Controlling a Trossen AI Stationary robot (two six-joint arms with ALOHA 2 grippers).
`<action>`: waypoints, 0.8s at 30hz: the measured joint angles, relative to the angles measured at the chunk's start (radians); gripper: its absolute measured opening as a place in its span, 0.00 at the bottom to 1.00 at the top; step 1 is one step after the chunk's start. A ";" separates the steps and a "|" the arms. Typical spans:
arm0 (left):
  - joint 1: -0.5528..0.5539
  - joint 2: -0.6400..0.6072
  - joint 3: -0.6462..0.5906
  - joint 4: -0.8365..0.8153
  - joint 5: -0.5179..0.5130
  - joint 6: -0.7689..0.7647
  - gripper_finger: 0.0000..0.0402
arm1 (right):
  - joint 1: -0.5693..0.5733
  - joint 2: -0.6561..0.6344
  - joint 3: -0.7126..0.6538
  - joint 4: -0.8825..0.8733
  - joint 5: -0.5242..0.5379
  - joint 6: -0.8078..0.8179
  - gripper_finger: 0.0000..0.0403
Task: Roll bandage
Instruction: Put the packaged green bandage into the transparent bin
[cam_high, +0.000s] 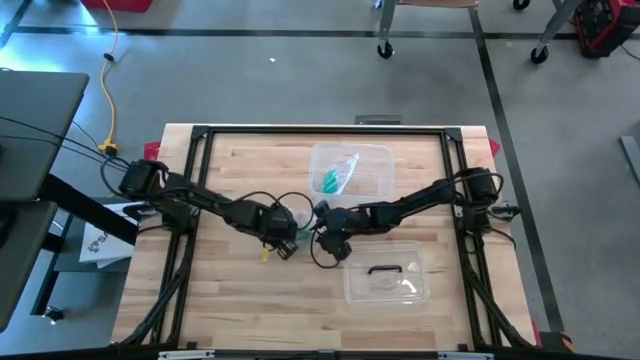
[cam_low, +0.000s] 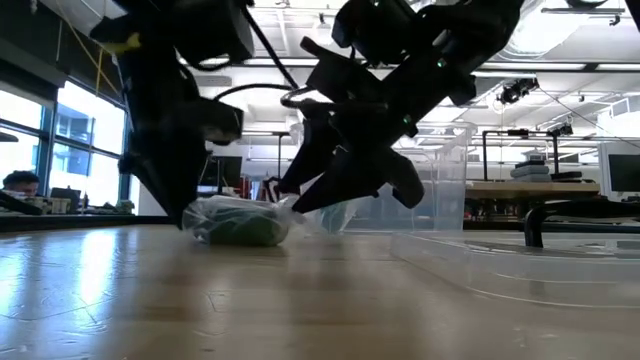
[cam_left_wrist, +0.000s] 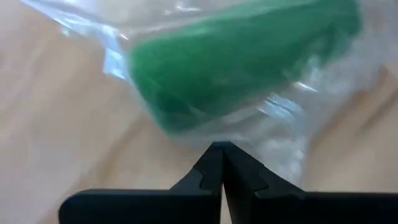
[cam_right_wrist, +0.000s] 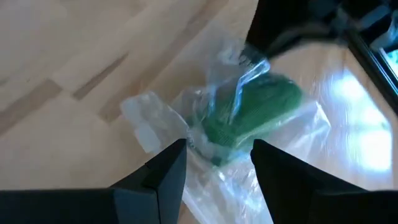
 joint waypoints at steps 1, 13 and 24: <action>-0.010 -0.008 0.007 -0.017 0.012 -0.026 0.00 | 0.007 -0.004 0.000 -0.008 0.012 -0.007 0.44; -0.092 -0.111 0.034 -0.317 -0.077 -0.212 0.00 | 0.114 -0.030 0.000 -0.154 0.230 0.055 0.51; -0.043 0.008 0.033 -0.041 -0.097 -0.044 0.00 | 0.085 0.091 0.006 -0.017 0.350 0.082 0.65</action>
